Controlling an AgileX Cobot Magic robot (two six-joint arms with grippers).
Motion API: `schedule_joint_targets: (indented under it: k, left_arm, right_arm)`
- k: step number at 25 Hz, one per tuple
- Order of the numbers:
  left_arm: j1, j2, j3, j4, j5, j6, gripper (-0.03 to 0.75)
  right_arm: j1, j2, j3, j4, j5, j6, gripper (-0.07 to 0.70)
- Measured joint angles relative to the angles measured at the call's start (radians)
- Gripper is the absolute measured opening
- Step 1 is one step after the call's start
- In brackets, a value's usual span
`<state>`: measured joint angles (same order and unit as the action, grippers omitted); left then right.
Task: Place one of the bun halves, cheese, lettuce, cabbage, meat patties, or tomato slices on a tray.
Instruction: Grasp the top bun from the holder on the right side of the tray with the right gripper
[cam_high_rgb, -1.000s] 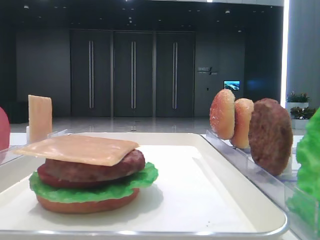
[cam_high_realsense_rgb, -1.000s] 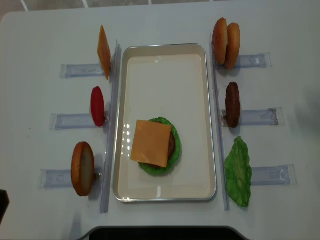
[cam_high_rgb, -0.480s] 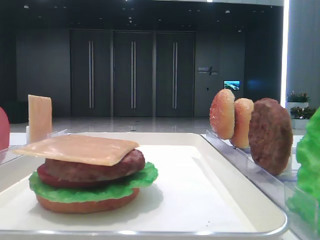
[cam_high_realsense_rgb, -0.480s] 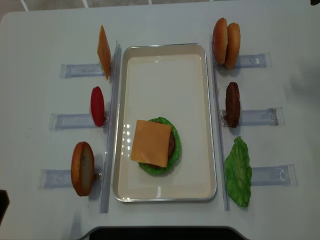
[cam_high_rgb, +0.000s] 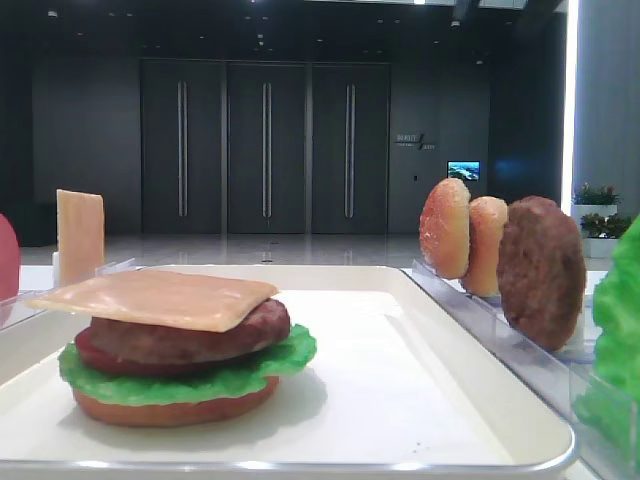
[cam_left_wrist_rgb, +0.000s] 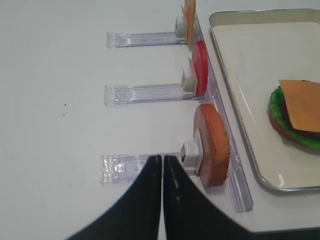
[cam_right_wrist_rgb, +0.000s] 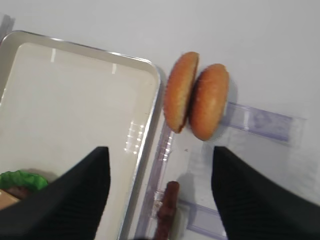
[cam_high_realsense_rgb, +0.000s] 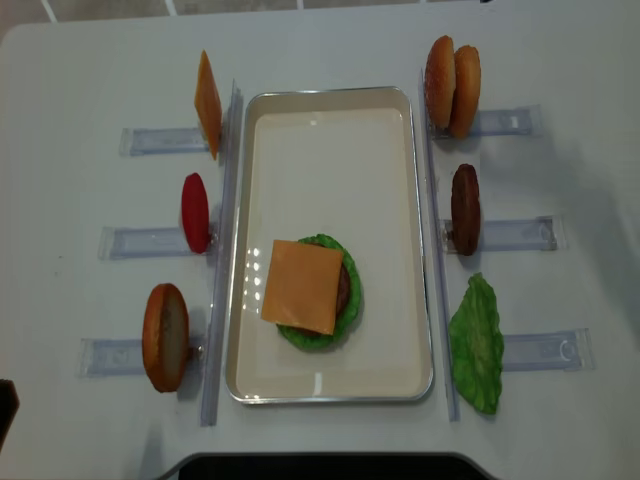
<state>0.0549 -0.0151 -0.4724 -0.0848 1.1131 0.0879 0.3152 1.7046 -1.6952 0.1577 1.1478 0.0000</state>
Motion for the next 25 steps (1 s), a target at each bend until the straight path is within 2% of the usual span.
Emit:
schedule_joint_targets:
  k: [4,9,13,19,25]
  left_arm:
    - [0.000,0.000,0.000,0.000,0.000,-0.001,-0.007]
    - [0.000,0.000,0.000,0.000,0.000,-0.003,-0.007]
    - [0.000,0.000,0.000,0.000,0.000,-0.004,-0.007]
    - [0.000,0.000,0.000,0.000,0.000,-0.004,-0.007]
    - [0.000,0.000,0.000,0.000,0.000,-0.004,-0.007]
  right_arm:
    - [0.091,0.083,-0.053,-0.037,-0.012,0.039,0.438]
    - [0.112,0.151,-0.069,-0.056,-0.017,0.051,0.476]
    - [0.103,0.178,-0.069,-0.091,-0.024,0.067,0.480]
    - [0.040,0.226,-0.070,-0.086,-0.031,0.087,0.480]
    - [0.013,0.253,-0.070,-0.030,-0.065,0.079,0.480]
